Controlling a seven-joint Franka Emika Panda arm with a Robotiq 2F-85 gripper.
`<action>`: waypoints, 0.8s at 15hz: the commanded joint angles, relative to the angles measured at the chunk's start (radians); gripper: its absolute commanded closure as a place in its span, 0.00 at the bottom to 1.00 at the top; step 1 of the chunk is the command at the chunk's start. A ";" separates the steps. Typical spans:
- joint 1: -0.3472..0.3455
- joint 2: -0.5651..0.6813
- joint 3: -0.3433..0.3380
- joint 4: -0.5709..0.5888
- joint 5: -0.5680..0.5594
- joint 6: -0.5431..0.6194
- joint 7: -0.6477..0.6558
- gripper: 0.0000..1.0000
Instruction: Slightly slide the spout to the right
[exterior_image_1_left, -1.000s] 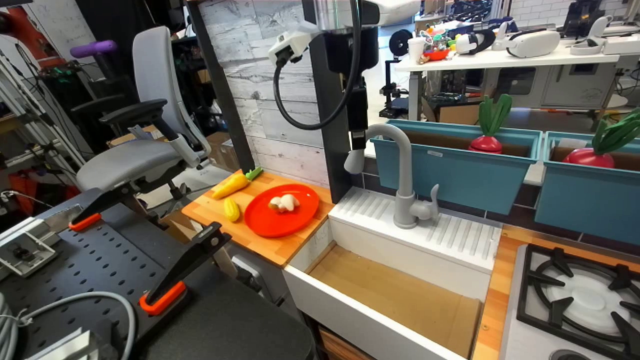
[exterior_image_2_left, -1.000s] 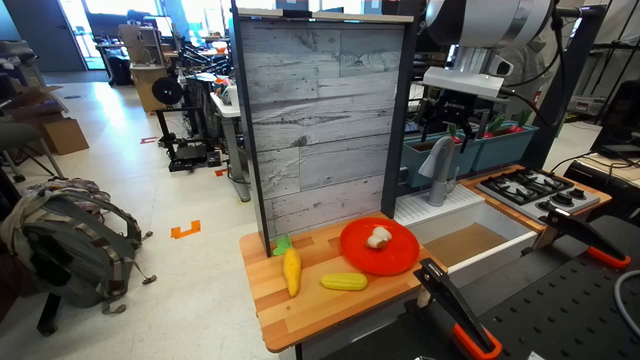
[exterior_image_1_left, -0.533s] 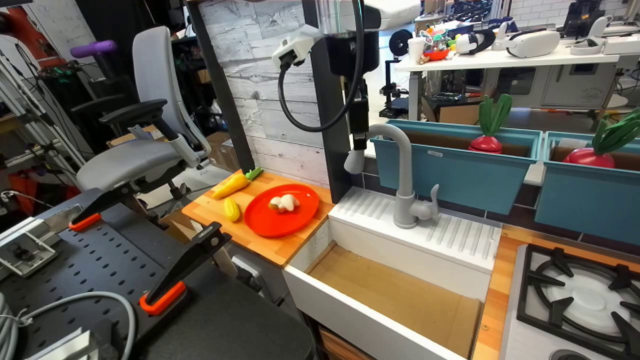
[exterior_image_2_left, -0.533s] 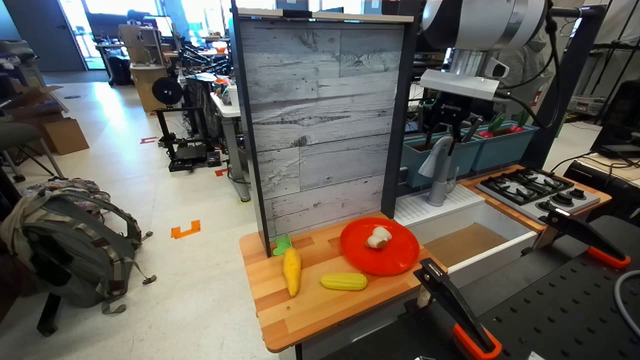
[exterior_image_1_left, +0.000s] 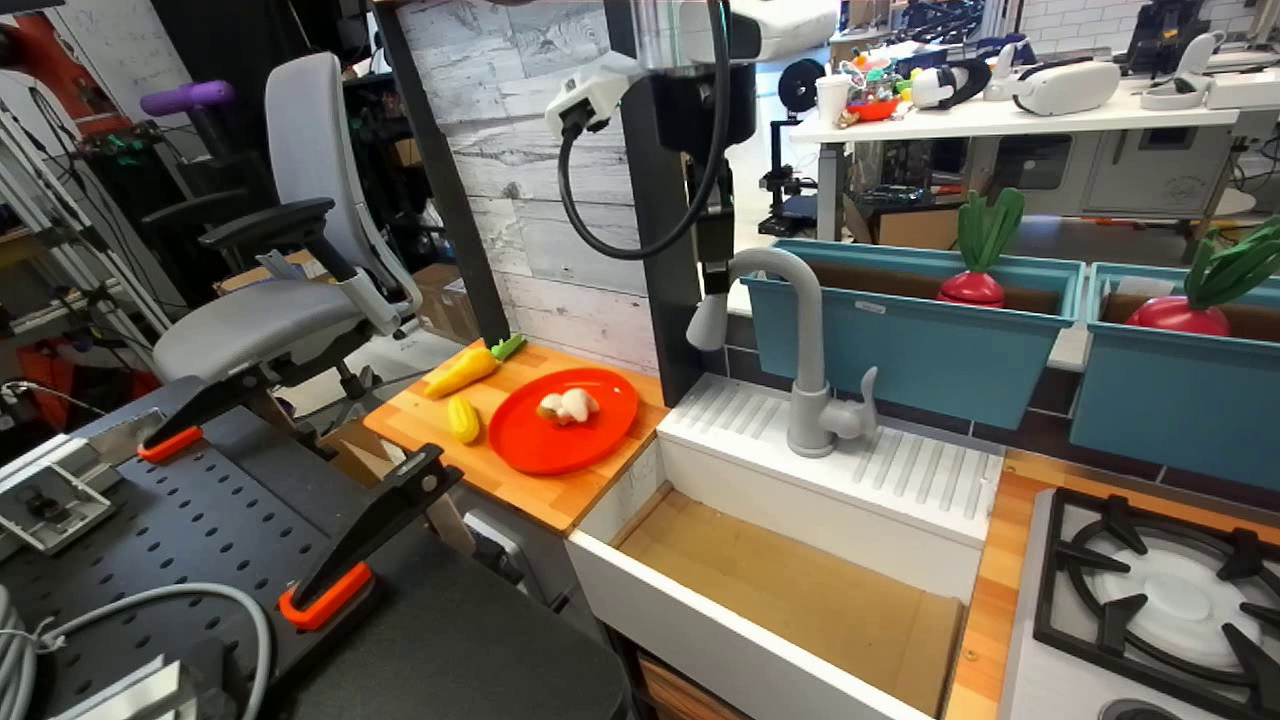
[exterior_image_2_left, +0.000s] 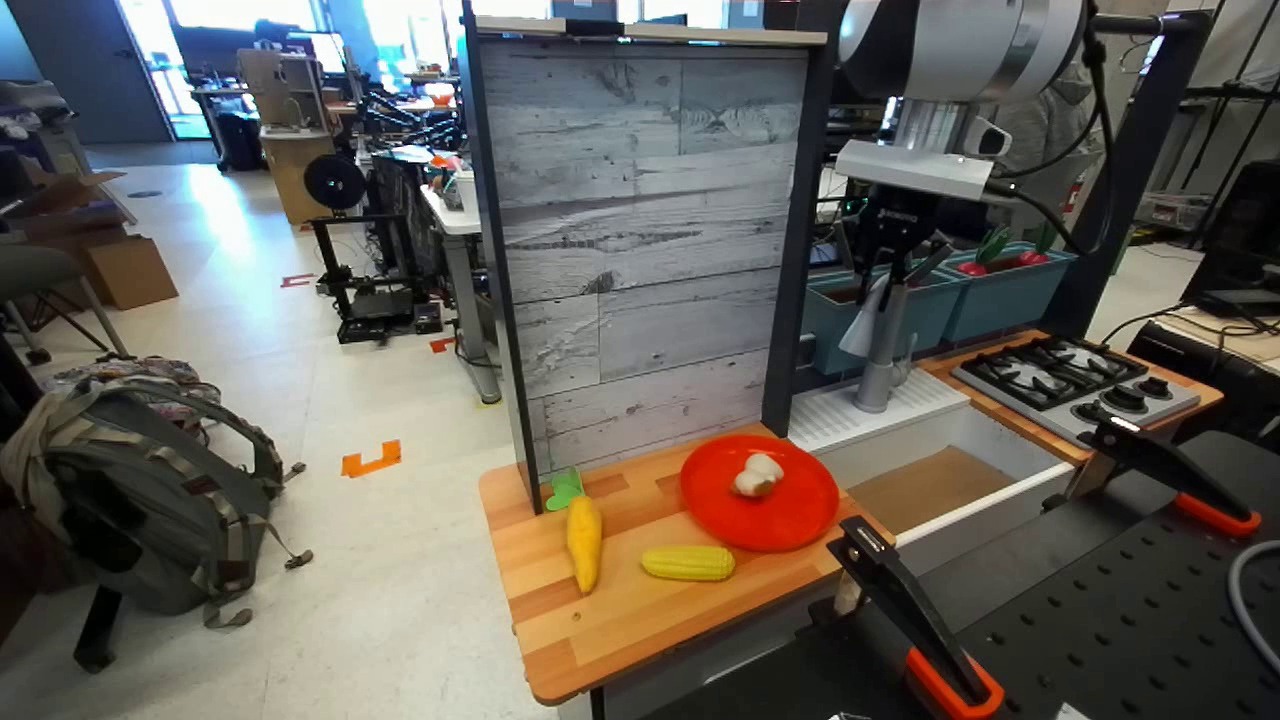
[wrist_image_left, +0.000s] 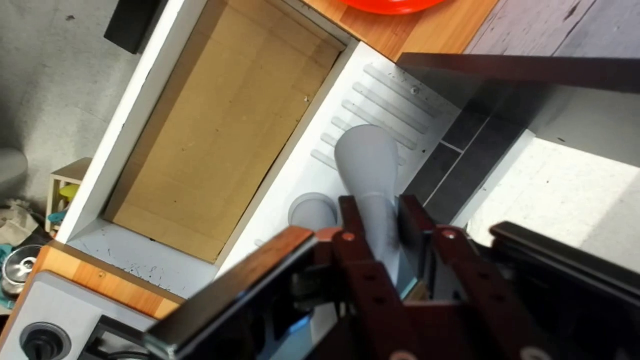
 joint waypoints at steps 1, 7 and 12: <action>0.000 0.040 -0.013 0.050 -0.023 -0.052 -0.006 0.94; -0.031 0.014 -0.011 0.005 -0.041 -0.054 -0.105 0.94; -0.083 0.002 -0.006 -0.017 -0.023 -0.077 -0.199 0.94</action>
